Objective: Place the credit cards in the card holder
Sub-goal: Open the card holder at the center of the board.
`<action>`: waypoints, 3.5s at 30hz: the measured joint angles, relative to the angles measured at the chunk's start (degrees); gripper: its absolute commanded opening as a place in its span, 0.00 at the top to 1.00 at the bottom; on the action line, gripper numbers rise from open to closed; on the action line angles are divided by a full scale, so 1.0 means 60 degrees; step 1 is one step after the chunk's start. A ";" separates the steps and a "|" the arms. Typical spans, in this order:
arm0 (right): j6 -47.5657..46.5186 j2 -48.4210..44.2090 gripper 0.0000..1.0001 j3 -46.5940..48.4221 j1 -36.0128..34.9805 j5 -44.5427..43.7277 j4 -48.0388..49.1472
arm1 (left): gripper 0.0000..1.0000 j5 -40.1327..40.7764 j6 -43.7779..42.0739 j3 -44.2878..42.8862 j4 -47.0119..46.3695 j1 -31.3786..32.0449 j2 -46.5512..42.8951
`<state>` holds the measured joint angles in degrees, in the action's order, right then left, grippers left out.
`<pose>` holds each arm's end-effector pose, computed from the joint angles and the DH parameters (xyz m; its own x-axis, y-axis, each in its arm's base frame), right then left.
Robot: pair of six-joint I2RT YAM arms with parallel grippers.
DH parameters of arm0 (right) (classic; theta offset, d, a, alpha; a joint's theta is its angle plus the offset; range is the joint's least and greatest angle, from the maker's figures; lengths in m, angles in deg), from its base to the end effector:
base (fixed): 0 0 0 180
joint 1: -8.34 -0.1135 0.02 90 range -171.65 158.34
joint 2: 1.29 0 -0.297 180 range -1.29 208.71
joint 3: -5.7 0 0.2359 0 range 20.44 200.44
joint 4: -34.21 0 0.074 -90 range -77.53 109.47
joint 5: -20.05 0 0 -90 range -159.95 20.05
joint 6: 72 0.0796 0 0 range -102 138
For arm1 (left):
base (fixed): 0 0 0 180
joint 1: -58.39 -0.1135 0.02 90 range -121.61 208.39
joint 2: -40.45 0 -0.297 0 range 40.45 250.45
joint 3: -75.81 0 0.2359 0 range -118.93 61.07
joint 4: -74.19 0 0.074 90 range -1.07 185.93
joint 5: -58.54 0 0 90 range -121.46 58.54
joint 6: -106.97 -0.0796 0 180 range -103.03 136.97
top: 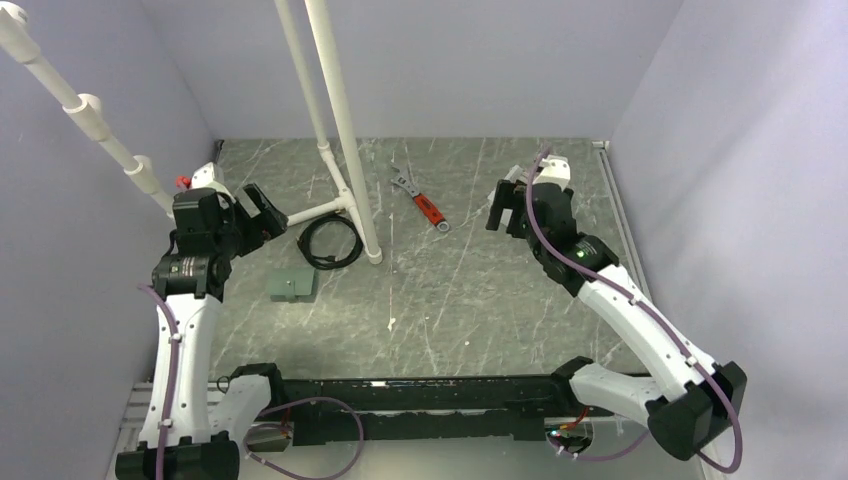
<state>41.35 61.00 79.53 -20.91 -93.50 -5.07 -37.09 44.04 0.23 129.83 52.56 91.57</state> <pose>0.2276 0.0910 0.3552 -0.4281 0.1767 -0.8863 0.0330 0.9831 0.1801 0.1793 0.0105 0.3631 -0.4506 -0.5012 -0.7387 -0.2501 0.8652 -0.4346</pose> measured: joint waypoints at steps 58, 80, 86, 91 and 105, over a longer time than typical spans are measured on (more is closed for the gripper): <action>-0.0178 0.1435 0.05 -0.2616 -0.1446 0.6033 0.1945 | 0.52 -0.0790 0.5206 0.3326 -0.2881 0.5737 0.5289; 0.3945 0.5060 0.69 -0.4029 -0.2211 0.9162 0.7402 | 0.66 -0.0565 0.4849 0.5300 -0.3497 0.6852 0.2761; 0.4171 0.5785 0.68 -0.3668 -0.2291 0.9508 0.7916 | 0.69 -0.0754 0.4856 0.5300 -0.4433 0.6808 0.3716; 0.4255 0.6167 0.69 -0.3461 -0.2412 0.9541 0.8306 | 0.71 -0.0936 0.4885 0.5311 -0.4907 0.6794 0.3967; 0.4572 0.6816 1.00 -0.3158 -0.2619 0.9672 0.8816 | 0.75 -0.1319 0.4954 0.5315 -0.5282 0.6663 0.4364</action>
<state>68.78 101.89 60.58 -36.63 -35.47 47.83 -45.00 73.77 32.12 98.14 92.54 117.75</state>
